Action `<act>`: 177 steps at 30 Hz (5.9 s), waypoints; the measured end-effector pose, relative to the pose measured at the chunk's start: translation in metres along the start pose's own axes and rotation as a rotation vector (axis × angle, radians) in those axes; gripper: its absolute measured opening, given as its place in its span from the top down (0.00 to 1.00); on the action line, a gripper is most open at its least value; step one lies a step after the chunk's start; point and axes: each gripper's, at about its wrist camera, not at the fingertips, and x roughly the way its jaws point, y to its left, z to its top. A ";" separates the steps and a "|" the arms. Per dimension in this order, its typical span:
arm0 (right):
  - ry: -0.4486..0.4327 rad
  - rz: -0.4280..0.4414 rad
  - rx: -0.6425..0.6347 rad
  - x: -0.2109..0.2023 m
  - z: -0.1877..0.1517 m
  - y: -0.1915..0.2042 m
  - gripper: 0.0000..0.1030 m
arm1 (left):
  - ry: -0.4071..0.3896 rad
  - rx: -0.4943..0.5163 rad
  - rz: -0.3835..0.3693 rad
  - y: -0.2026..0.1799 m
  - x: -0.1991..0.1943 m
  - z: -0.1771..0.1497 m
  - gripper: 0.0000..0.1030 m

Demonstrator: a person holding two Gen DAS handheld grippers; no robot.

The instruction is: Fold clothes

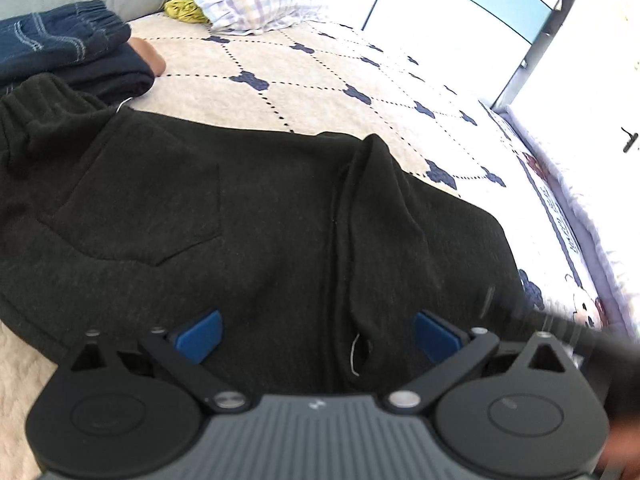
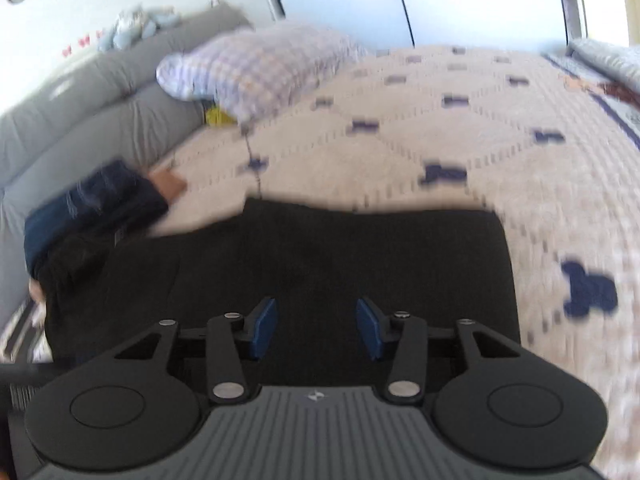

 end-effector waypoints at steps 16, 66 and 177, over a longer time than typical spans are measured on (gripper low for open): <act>-0.103 -0.081 -0.083 -0.077 -0.066 0.024 0.51 | -0.222 0.308 -0.077 -0.055 -0.024 -0.010 0.00; -0.199 -0.167 0.406 -0.083 -0.092 -0.051 0.45 | -0.010 0.172 0.000 0.026 -0.037 0.005 0.00; -0.400 -0.019 0.499 -0.104 -0.160 -0.108 0.34 | -0.470 -0.235 -0.015 0.079 -0.090 0.069 0.63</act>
